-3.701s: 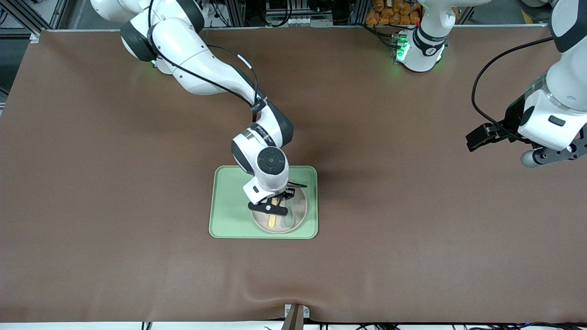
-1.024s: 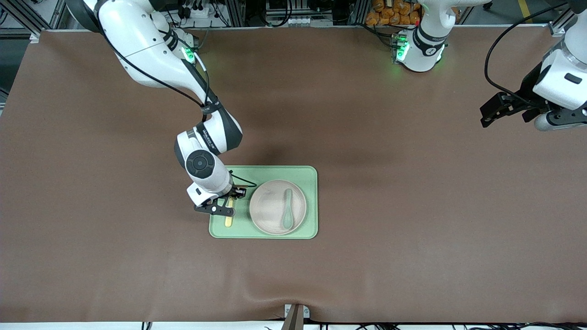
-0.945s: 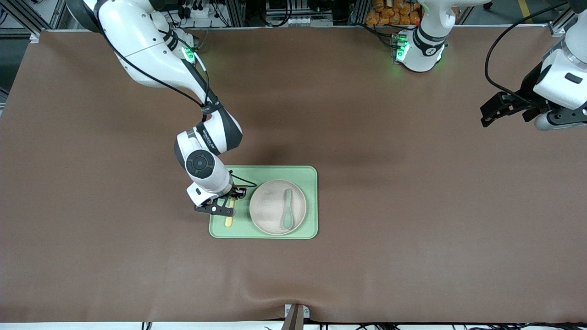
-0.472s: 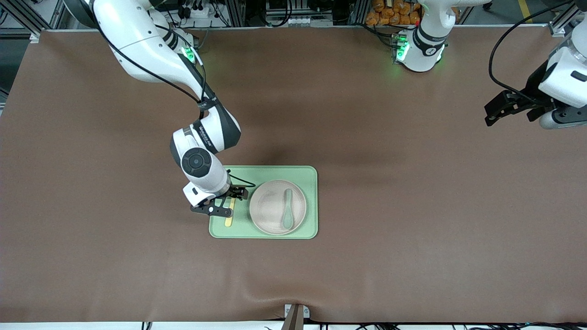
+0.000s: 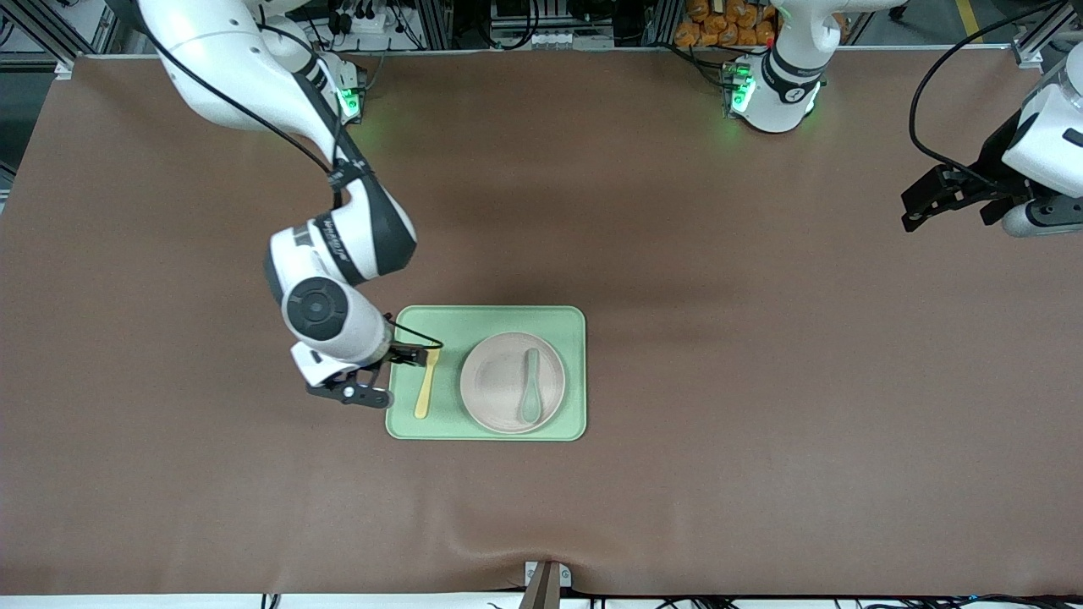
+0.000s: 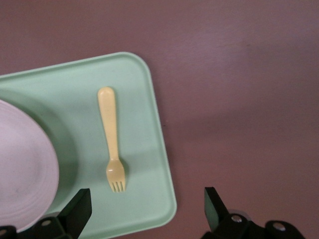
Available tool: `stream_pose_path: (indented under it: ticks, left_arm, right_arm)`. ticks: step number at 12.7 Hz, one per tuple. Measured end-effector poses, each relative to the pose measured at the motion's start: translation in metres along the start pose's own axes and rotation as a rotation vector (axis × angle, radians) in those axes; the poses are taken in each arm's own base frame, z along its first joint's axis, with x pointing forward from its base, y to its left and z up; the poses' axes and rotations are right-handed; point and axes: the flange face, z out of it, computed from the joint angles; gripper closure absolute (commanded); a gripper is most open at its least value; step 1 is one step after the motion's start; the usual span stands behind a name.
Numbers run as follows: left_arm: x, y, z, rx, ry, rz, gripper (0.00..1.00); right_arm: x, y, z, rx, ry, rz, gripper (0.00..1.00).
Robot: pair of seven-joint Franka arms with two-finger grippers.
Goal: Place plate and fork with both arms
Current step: 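Open the right gripper and withdraw it from the tray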
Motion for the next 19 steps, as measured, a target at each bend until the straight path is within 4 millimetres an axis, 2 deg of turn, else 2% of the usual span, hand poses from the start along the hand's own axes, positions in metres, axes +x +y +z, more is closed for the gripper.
stream_pose_path:
  ticks: [6, 12, 19]
  left_arm:
    - [0.000, -0.002, 0.000, 0.000, -0.001, -0.004, 0.00]
    - [0.001, -0.008, 0.003, 0.002, -0.008, -0.015, 0.00]
    - [0.001, -0.010, 0.005, 0.002, -0.010, -0.018, 0.00]
  right_arm:
    - [0.011, 0.093, -0.085, -0.006, -0.033, -0.059, 0.00]
    - [-0.012, 0.153, -0.172, 0.008, -0.013, -0.064, 0.00]
    - [-0.031, 0.215, -0.221, 0.027, 0.027, -0.067, 0.00]
